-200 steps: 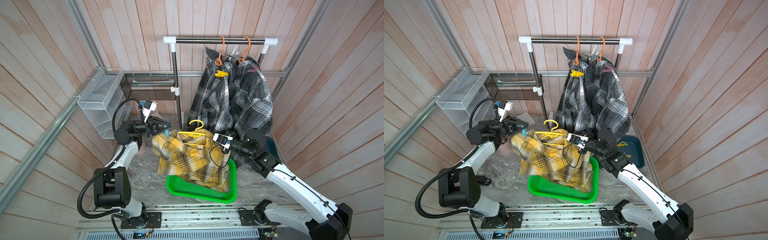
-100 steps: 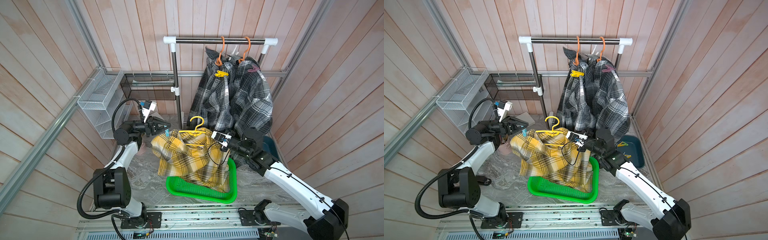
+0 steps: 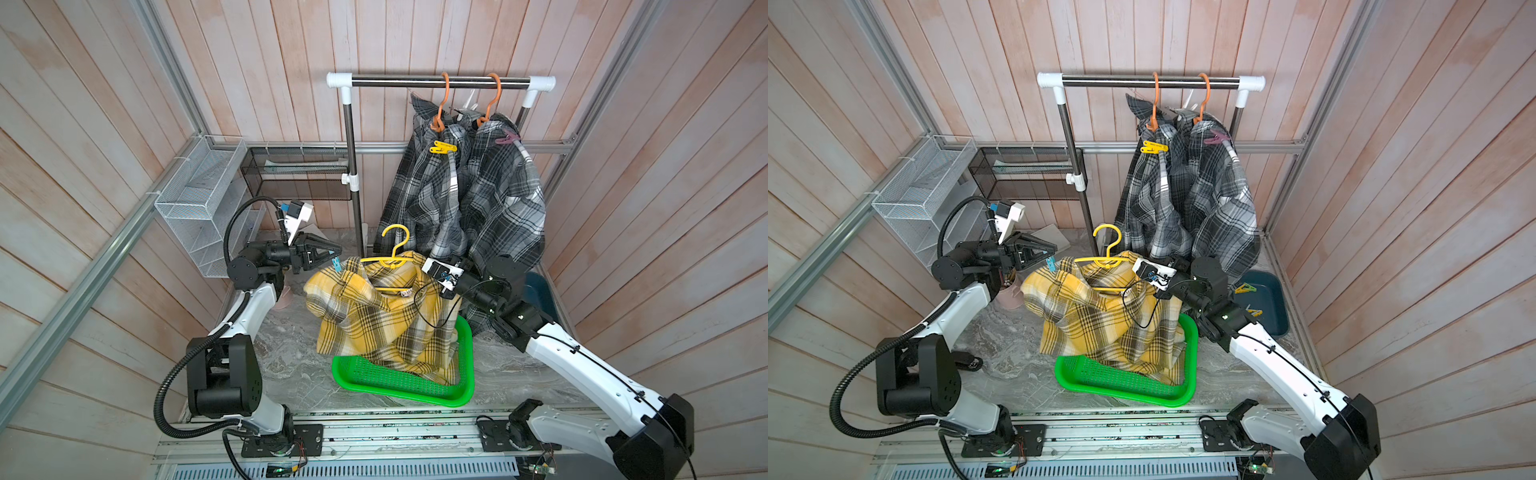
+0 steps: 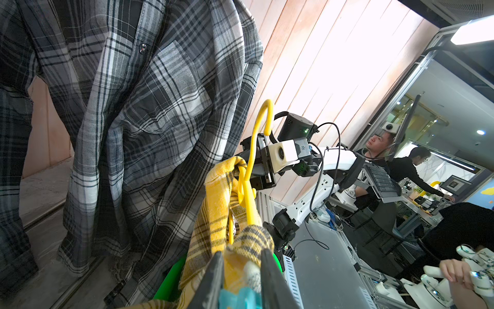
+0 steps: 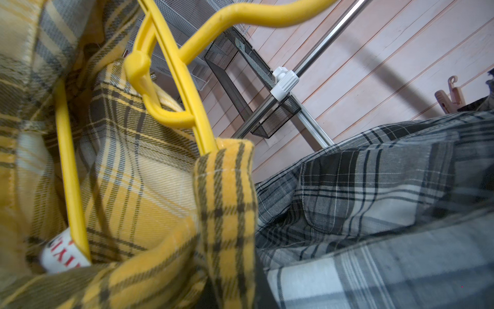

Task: Remove the clothespins securing long-sleeve shirts to the hanger
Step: Remove the clamp from the hanger.

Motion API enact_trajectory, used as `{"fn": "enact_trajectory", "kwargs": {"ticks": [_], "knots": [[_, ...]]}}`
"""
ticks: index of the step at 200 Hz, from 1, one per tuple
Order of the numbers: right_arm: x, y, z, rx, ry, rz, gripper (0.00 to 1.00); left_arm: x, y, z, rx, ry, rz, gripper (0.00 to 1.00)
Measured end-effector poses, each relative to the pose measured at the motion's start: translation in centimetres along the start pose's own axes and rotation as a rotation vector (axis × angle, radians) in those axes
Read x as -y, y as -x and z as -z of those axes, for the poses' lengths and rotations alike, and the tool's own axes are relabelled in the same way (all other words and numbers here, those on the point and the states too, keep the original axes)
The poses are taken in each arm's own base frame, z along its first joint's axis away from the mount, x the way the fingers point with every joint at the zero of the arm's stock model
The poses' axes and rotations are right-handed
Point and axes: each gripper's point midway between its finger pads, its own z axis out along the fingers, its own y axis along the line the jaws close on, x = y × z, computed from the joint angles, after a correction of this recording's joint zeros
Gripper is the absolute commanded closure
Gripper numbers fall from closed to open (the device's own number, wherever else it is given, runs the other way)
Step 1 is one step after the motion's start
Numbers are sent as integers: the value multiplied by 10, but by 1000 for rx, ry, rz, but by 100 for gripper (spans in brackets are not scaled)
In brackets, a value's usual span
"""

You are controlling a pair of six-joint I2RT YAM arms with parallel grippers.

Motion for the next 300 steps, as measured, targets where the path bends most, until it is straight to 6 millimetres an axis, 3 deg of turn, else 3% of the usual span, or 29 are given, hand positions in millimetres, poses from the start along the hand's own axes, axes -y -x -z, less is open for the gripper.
{"fn": "enact_trajectory", "kwargs": {"ticks": [52, 89, 131, 164, 228, 300], "knots": [[3, -5, -6, -36, -43, 26, 100, 0, 1, 0, 3, -1, 0, 75], [5, -10, -7, -57, -94, 48, 100, 1, 0, -2, 1, -6, 7, 63], [5, -11, -5, -53, -137, 70, 100, 1, -1, -3, -1, -10, 13, 61], [8, -10, -3, -54, -159, 85, 100, -4, -2, -4, -1, -11, 40, 78], [10, -14, -3, -74, -173, 92, 100, -5, 0, -4, 11, -10, 42, 100], [8, -12, -3, -76, -176, 90, 100, -5, 5, 0, 17, 1, 24, 100]]}}
